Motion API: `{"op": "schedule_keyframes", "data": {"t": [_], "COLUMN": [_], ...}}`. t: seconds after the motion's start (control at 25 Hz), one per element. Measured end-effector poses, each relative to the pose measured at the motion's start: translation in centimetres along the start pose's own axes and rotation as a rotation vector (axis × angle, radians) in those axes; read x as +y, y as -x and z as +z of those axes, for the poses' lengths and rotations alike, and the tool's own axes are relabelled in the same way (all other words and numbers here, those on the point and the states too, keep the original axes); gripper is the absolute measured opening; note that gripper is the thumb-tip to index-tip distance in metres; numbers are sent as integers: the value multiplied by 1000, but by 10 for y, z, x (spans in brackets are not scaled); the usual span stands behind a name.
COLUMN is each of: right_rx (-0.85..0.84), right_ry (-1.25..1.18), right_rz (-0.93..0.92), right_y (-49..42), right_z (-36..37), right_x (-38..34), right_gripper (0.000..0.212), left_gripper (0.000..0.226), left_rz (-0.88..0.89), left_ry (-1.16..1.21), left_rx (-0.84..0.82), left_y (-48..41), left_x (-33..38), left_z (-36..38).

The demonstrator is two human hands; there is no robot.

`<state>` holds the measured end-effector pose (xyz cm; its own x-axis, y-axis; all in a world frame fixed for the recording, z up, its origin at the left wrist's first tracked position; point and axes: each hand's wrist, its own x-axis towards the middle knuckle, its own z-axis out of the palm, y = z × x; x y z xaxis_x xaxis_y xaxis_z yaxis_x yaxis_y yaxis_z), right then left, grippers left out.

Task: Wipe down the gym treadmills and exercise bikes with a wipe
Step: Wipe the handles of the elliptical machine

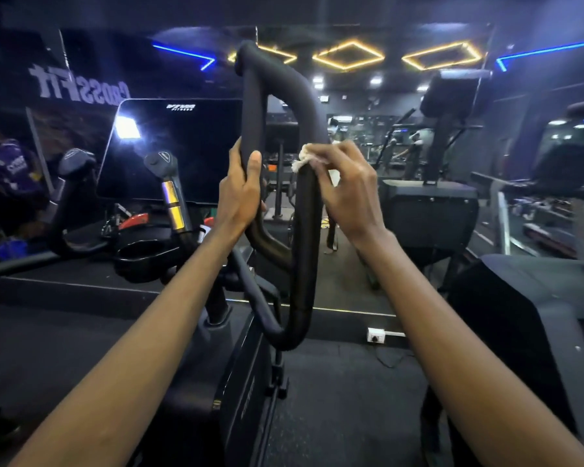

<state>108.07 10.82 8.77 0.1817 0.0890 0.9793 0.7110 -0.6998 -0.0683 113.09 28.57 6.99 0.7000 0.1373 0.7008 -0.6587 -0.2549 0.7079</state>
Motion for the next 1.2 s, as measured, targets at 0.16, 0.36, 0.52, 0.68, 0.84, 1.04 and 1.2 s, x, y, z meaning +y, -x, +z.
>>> {"op": "schedule_keyframes", "data": {"t": [0.16, 0.36, 0.52, 0.68, 0.84, 1.04, 1.2], "right_rx": [-41, 38, 69, -25, 32, -90, -211], "right_ry": [41, 119, 138, 158, 250, 288, 347], "right_rz": [10, 6, 35, -16, -32, -59, -156], "right_y": [36, -4, 12, 21, -31, 9, -3], "right_z": [-1, 6, 12, 7, 14, 7, 7], "right_x": [-6, -7, -18, -16, -15, -19, -16], "right_gripper": [23, 18, 22, 24, 20, 22, 19], "left_gripper": [52, 55, 60, 64, 61, 56, 53], "left_rz": [65, 72, 73, 67, 101, 137, 134], "left_ry": [-14, 12, 18, -32, 6, 51, 53], "left_rx": [-5, -5, -31, -17, -42, -40, -23], "left_y": [0, -3, -3, -5, -6, -5, -3], "left_x": [-10, -13, -18, -22, -19, -17, -14], "left_z": [2, 3, 1, 1, -1, -1, -1]}}
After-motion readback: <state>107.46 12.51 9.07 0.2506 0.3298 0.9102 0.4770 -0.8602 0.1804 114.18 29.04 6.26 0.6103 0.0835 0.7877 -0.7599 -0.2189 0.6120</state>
